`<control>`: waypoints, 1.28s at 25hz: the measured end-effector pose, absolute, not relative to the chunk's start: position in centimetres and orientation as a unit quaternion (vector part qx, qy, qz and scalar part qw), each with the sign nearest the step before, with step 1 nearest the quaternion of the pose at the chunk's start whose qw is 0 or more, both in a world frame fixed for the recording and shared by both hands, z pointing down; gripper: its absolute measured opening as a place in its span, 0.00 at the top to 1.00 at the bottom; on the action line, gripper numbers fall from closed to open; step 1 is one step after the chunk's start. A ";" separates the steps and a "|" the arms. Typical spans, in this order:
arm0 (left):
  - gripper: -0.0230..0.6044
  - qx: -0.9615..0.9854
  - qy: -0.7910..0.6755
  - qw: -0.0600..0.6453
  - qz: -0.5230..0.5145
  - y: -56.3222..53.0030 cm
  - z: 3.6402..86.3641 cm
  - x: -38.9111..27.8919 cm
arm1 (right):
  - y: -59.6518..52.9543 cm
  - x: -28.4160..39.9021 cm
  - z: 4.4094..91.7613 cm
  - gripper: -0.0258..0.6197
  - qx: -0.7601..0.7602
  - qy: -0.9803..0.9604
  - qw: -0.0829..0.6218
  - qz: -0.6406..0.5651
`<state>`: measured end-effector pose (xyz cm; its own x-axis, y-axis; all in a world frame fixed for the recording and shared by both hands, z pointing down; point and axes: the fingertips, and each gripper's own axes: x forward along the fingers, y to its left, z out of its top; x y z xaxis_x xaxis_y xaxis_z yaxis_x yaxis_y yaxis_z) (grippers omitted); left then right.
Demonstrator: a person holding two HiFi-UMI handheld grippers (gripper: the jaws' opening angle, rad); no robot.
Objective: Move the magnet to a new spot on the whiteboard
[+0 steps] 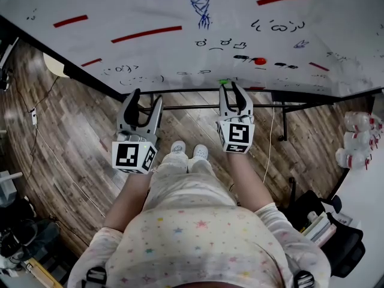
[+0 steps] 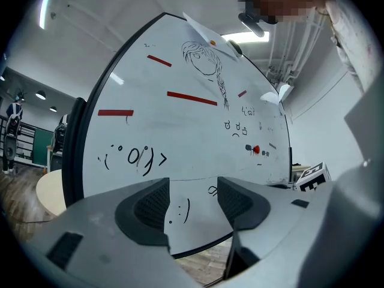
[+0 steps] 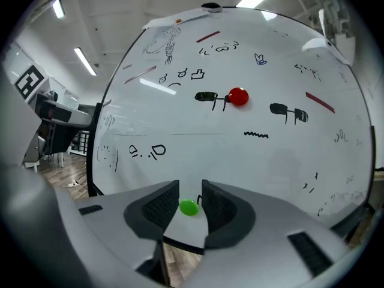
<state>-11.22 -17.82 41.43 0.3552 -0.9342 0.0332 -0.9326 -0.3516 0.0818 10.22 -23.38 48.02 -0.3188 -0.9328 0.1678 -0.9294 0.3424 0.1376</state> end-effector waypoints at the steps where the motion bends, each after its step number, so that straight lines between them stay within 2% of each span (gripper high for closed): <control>1: 0.60 0.823 -0.566 0.043 -0.011 -17.8 41.3 -11.1 | -23.3 10.3 47.7 0.78 0.574 -0.812 0.107 -0.009; 22: 0.63 0.848 -0.529 0.022 -0.029 -18.3 37.4 -9.1 | -21.3 10.6 42.9 0.88 0.579 -0.811 0.078 -0.011; 30: 0.78 0.859 -0.509 0.020 -0.036 -18.6 36.7 -8.2 | -21.3 11.4 40.4 0.94 0.584 -0.809 0.061 -0.011; 32: 0.85 0.863 -0.503 0.023 -0.041 -18.6 36.5 -8.0 | -21.2 11.7 39.4 0.96 0.589 -0.806 0.048 -0.015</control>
